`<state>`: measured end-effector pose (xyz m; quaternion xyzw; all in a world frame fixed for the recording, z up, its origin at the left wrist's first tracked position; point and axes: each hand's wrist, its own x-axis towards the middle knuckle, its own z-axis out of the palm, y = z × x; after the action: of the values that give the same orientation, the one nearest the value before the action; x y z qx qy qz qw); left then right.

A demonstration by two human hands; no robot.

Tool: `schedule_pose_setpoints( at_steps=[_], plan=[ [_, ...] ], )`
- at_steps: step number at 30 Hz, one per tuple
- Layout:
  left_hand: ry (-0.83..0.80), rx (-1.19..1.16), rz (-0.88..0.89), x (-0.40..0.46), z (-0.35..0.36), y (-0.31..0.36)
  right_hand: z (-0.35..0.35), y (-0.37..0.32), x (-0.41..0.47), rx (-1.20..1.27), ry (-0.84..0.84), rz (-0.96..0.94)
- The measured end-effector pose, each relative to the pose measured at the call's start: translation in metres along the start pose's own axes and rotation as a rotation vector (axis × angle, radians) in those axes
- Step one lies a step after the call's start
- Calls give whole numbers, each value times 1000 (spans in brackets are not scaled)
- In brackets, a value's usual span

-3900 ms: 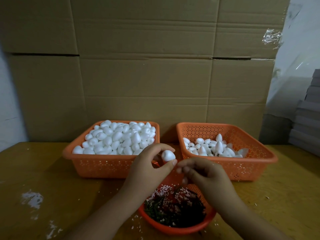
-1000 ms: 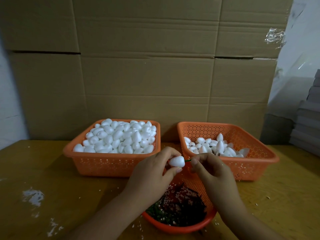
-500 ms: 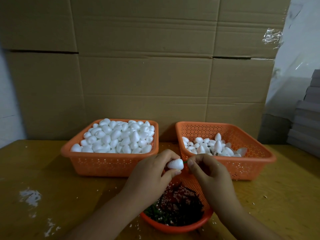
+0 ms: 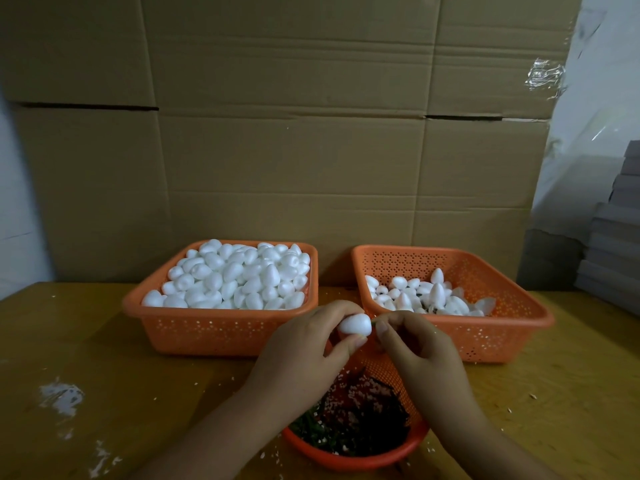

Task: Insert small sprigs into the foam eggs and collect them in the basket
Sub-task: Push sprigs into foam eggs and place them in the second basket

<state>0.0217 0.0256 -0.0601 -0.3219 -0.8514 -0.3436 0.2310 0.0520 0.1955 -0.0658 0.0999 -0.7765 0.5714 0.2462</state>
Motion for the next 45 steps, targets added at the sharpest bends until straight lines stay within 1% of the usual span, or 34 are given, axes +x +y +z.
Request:
schedule_pose_setpoints(
  at_steps=[11,23,27,33,45],
  plan=[
    [-11,-13,-53,1,0,-1,1,0,0,-6,30,18],
    [-8,-5,-35,1,1,-2,1,-1,0,-63,34,0],
    [-7,6,-36,1,1,-3,2,0,0,-69,8,-10],
    [-14,-16,-30,1,0,-1,1,-1,-2,25,-21,16],
    [-23,-34,-39,2,1,-2,1,-4,-4,-5,-43,9]
  ],
)
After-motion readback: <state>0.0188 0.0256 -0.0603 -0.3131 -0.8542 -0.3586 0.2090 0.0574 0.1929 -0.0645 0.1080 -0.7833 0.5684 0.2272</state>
